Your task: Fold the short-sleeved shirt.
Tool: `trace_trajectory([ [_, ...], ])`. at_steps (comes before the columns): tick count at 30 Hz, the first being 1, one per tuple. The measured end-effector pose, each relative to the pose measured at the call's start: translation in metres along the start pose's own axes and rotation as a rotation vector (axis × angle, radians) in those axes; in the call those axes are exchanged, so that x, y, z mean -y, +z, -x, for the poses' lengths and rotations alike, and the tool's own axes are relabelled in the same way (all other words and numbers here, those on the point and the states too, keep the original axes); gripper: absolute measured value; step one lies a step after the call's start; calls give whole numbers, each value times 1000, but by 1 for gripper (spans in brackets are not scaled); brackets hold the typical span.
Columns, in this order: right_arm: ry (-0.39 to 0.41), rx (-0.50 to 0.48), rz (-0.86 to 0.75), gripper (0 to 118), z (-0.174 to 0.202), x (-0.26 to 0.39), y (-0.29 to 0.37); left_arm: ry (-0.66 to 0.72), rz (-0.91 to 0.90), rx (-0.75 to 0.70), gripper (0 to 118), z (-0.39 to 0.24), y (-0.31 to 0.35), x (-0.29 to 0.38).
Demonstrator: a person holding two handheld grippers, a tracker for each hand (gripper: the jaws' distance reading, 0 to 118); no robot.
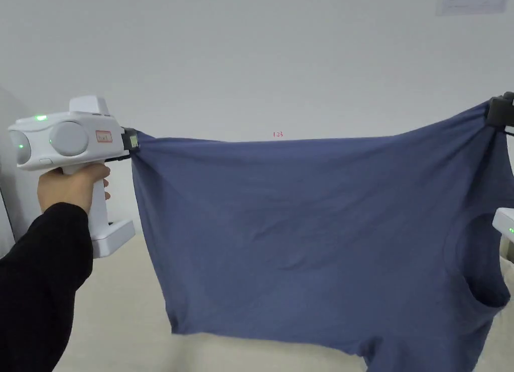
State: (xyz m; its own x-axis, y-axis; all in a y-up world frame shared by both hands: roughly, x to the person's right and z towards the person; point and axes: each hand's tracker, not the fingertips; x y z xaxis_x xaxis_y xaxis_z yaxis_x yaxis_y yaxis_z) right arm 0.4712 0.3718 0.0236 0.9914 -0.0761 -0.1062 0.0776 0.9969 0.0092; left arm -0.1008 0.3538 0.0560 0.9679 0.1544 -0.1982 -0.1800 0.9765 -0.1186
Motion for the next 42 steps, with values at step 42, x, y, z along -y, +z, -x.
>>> trace_trajectory([
  [42, -218, -32, 575, 2, -50, 389, 261, -10, 607, -83, 0, 96, 155, 435],
])
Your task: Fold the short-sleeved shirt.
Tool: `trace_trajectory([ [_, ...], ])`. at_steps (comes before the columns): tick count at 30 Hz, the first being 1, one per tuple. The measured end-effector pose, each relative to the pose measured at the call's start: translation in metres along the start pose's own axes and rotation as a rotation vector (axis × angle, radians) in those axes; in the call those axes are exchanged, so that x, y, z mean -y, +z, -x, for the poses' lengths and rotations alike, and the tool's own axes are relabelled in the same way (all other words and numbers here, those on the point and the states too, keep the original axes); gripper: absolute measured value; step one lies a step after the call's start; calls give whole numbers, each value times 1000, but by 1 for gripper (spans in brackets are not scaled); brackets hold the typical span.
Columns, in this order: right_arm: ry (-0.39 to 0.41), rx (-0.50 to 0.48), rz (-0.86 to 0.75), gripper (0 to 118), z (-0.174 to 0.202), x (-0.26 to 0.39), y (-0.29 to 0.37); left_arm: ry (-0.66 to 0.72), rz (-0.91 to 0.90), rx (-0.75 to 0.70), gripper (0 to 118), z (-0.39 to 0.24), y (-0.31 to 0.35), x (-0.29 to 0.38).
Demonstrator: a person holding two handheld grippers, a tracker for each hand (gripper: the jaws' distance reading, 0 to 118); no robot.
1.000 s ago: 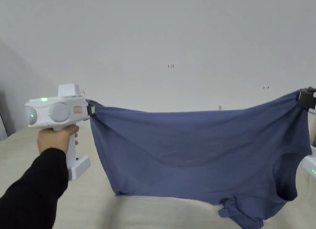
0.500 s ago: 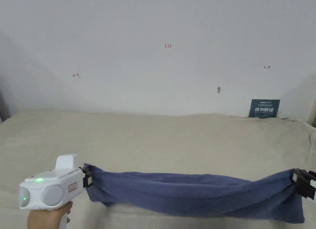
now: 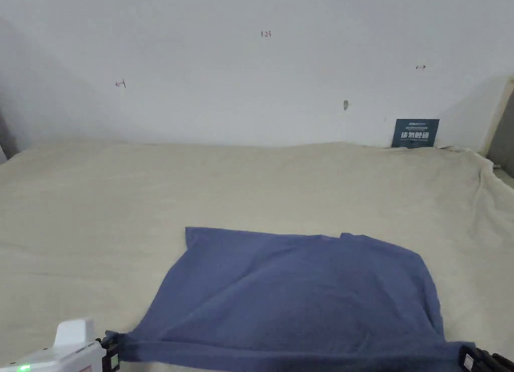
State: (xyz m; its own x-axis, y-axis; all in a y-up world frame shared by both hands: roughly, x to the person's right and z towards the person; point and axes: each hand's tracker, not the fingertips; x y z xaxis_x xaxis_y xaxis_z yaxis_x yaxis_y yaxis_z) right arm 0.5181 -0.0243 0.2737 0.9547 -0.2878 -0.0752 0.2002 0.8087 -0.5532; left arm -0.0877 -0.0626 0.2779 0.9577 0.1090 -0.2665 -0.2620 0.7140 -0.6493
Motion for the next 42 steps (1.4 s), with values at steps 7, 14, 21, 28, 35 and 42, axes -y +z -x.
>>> trace_trajectory([
  [7, 38, 24, 65, 2, -7, 38, 25, 3, 37, -7, 0, 15, 22, 46],
  [14, 21, 108, 160, 2, -20, 67, 7, -49, 81, -34, 0, 8, 8, 67],
  [21, -58, 215, 325, 2, -23, 98, -23, -103, 170, -76, 0, 0, -13, 83],
  [28, -56, 231, 358, 5, -15, 97, -23, -42, 200, -83, 24, -2, -8, 72],
  [35, 64, 232, 87, 96, 16, 29, 21, 7, -27, -14, 107, -22, 47, 26],
  [42, 200, 205, -257, 96, 59, -32, 68, -86, -348, -23, 107, -61, 106, -24],
])
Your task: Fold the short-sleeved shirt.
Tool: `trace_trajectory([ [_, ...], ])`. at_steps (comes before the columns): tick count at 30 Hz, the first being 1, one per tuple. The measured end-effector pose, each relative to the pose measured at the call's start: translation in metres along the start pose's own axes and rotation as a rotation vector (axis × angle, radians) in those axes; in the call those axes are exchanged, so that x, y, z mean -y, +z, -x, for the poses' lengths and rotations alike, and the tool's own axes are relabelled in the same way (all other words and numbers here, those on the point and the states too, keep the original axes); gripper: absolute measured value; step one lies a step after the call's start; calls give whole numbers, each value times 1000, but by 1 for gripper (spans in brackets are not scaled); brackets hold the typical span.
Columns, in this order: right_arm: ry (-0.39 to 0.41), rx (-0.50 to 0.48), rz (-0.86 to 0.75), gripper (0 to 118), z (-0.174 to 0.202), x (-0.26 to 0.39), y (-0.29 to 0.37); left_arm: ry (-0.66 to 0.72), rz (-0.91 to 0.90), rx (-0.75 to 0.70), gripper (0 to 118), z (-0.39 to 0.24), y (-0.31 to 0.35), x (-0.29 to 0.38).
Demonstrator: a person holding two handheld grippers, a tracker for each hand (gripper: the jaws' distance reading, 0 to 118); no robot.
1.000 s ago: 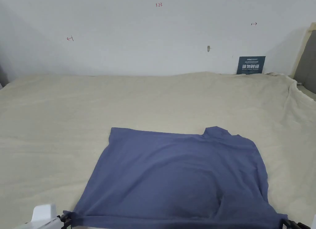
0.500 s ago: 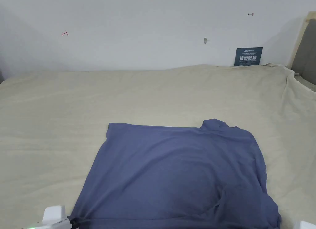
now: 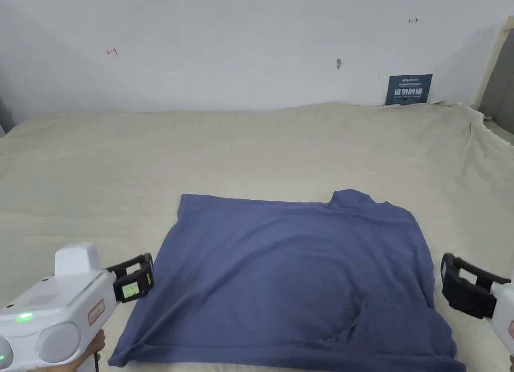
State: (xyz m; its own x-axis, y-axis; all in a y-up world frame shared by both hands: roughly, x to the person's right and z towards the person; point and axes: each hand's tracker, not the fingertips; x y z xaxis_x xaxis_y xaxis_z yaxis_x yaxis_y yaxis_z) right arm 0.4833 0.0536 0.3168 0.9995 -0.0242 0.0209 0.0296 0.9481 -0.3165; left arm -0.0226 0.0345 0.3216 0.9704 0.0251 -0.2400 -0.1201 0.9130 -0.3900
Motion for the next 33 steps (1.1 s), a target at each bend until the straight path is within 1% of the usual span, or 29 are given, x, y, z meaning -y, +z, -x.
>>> trace_trajectory([
  [2, 34, 13, -58, 96, 5, -4, 4, -35, -64, 2, 106, -9, 7, -7],
  [3, 55, 22, -78, 95, 5, -4, 3, -43, -95, -2, 102, -13, 10, -9],
  [4, 78, 25, -92, 94, 8, -4, 5, -65, -121, -5, 95, -18, 14, -10],
  [5, 95, 30, -107, 89, 11, -4, 7, -85, -143, 8, 79, -21, 15, -10],
  [6, 102, 37, -120, 79, 14, -3, 10, -104, -165, 21, 62, -25, 18, -9],
  [7, 108, 37, -131, 59, 20, -1, 13, -121, -179, 34, 37, -29, 20, -8],
  [8, 114, 33, -141, 10, 21, 0, 15, -119, -176, 42, 4, -31, 21, -6],
  [9, 121, 20, -147, 0, 22, 1, 16, -119, -169, 67, 0, -32, 20, -4],
  [10, 126, 25, -146, 0, 23, 2, 16, -107, -154, 103, 0, -32, 19, -3],
  [11, 129, 28, -153, 0, 35, -2, 25, -83, -156, 142, 0, -31, 21, 0],
  [12, 136, 12, -140, 0, 35, -2, 26, -62, -139, 153, 0, -30, 21, 3],
  [13, 132, -5, -122, 0, 34, -2, 26, -53, -112, 152, 0, -27, 18, 4],
  [15, 122, 5, -130, 0, 38, -3, 27, -56, -89, 136, 0, -24, 16, 10],
  [17, 128, 9, -123, 0, 38, -4, 29, -64, -68, 137, 0, -19, 13, 13],
  [20, 114, 7, -114, 0, 34, -3, 27, -80, -8, 125, 0, -9, 7, 22],
  [23, 108, 10, -103, 0, 34, -3, 26, -76, 124, 108, 0, 6, -10, 33],
  [28, 111, 9, -83, 0, 32, 0, 24, -19, 384, 67, 0, 36, -43, 61],
  [30, 111, 9, -74, 0, 32, 0, 23, 35, 483, 62, 19, 47, -55, 73],
  [31, 111, 9, -68, 0, 25, 5, 17, 68, 531, 69, 37, 54, -61, 80],
  [32, 109, 8, -64, 0, 24, 5, 16, 100, 550, 74, 67, 58, -64, 84],
  [33, 107, 6, -61, 0, 24, 6, 15, 132, 569, 64, 83, 63, -67, 90],
])
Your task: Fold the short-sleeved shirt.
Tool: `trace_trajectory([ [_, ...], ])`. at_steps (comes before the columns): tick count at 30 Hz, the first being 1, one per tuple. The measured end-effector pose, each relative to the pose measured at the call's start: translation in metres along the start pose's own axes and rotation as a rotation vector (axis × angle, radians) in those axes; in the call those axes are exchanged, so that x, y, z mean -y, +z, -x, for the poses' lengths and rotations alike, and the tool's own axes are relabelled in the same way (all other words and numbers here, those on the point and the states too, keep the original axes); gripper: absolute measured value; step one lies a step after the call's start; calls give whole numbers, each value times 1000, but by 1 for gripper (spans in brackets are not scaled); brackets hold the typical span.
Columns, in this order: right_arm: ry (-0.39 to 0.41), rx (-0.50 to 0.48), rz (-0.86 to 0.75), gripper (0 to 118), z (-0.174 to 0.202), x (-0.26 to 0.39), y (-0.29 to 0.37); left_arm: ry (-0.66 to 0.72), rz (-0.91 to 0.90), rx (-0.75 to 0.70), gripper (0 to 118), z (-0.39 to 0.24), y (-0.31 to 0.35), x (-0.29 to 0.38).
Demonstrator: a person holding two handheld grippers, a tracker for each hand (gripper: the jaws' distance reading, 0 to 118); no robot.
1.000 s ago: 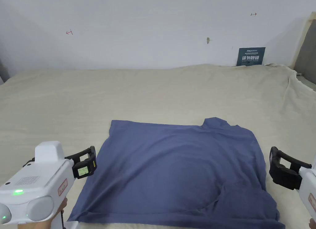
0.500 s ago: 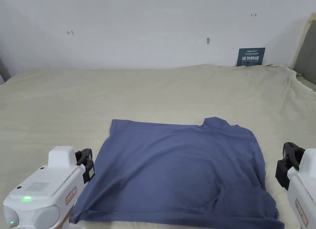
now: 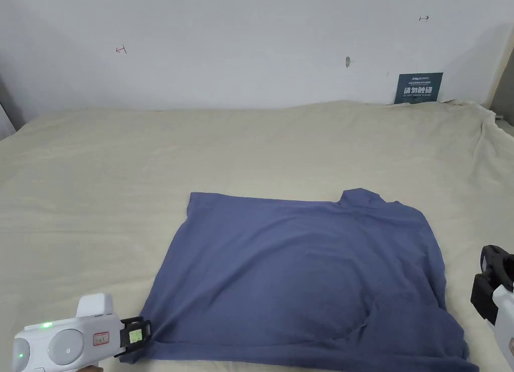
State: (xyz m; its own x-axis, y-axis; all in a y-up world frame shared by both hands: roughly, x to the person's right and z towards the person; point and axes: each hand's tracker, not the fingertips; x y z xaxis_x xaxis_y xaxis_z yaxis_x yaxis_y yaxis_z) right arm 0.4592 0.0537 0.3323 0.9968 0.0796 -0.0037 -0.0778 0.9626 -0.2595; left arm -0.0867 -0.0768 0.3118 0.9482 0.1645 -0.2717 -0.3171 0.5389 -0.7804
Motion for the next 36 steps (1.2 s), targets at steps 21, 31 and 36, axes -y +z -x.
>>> trace_trajectory([
  [21, -52, -36, 329, 16, -30, 70, -34, -174, -31, -35, 5, -24, -21, 9],
  [31, -149, -54, 635, 86, -30, 162, -59, -170, -89, -9, 5, -30, -3, -3],
  [36, -148, -82, 667, 32, -19, 176, -64, -174, -89, -13, 5, -29, -2, -1],
])
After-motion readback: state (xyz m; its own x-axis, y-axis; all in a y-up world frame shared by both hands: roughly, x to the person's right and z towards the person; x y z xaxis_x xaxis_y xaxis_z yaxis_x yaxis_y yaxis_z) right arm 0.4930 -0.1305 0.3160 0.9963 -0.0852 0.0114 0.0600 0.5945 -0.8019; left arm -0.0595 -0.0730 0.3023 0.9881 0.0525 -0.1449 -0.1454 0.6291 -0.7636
